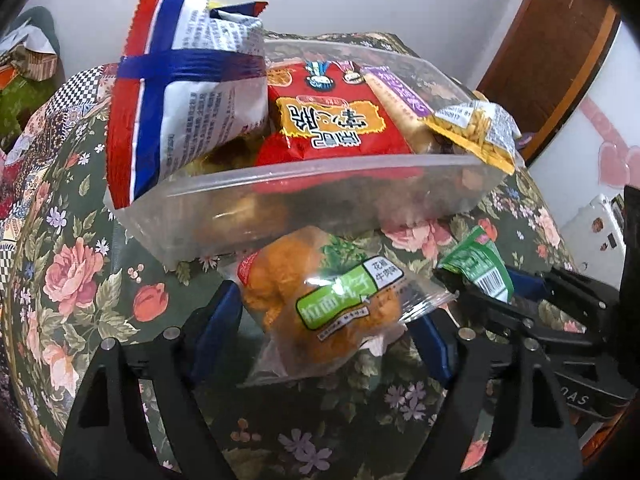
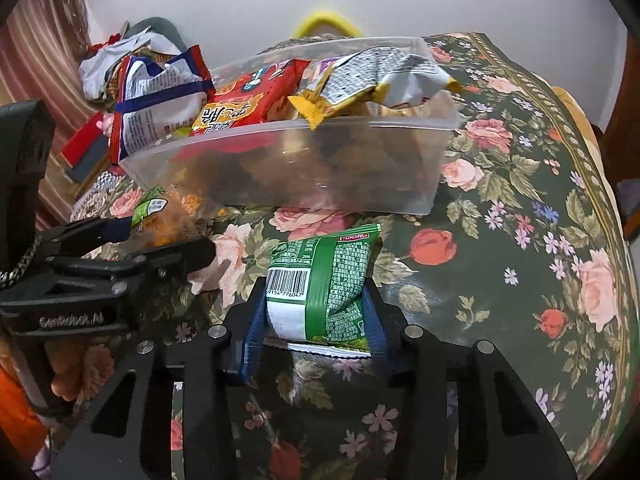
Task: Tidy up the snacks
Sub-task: 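Grasp the fried-snack bag with the left tool while the right tool grasps the green-labelled bag, then carry the fried-snack bag and green bag into the clear box and release both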
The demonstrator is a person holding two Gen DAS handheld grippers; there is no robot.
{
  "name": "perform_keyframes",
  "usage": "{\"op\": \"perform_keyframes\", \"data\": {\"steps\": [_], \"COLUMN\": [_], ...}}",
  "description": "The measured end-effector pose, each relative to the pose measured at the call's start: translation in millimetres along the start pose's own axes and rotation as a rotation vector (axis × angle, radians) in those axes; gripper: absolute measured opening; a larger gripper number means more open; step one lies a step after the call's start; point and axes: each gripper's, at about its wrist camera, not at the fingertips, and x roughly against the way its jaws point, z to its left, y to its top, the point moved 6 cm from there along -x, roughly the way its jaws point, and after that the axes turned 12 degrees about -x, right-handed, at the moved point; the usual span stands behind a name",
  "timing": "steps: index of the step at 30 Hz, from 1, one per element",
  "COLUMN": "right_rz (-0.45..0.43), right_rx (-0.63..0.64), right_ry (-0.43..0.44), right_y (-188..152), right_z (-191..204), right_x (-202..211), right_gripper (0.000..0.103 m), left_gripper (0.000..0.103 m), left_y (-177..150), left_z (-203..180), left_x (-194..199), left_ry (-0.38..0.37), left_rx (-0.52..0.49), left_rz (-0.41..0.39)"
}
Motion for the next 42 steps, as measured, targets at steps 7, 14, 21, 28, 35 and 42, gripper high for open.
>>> {"op": "perform_keyframes", "data": {"steps": [7, 14, 21, 28, 35, 42], "right_rz": [-0.005, -0.033, -0.112, -0.214, -0.301, -0.331], "right_rx": [-0.023, -0.032, -0.023, -0.013, -0.008, -0.001], "right_ry": [0.009, 0.02, 0.041, 0.058, 0.062, 0.068], "right_y": [-9.2, -6.7, 10.2, 42.7, 75.8, 106.5], "right_z": [-2.4, -2.1, 4.6, 9.2, 9.0, 9.5], "right_x": [10.5, 26.0, 55.1, 82.3, 97.9, 91.8], "right_gripper": [0.04, 0.04, 0.04, 0.04, 0.04, 0.04], "left_gripper": [0.055, 0.054, 0.053, 0.053, 0.053, 0.054], "left_y": [-3.1, -2.9, 6.9, 32.6, 67.7, 101.2], "left_z": [4.2, 1.8, -4.4, -11.4, -16.7, -21.1], "left_x": [17.4, 45.4, 77.6, 102.1, 105.9, 94.2], "left_ry": [-0.007, -0.001, 0.006, 0.014, 0.021, 0.032], "left_rx": [-0.013, -0.019, -0.035, -0.059, -0.076, -0.093], "left_rz": [-0.029, -0.072, -0.136, -0.216, -0.259, -0.282]}}
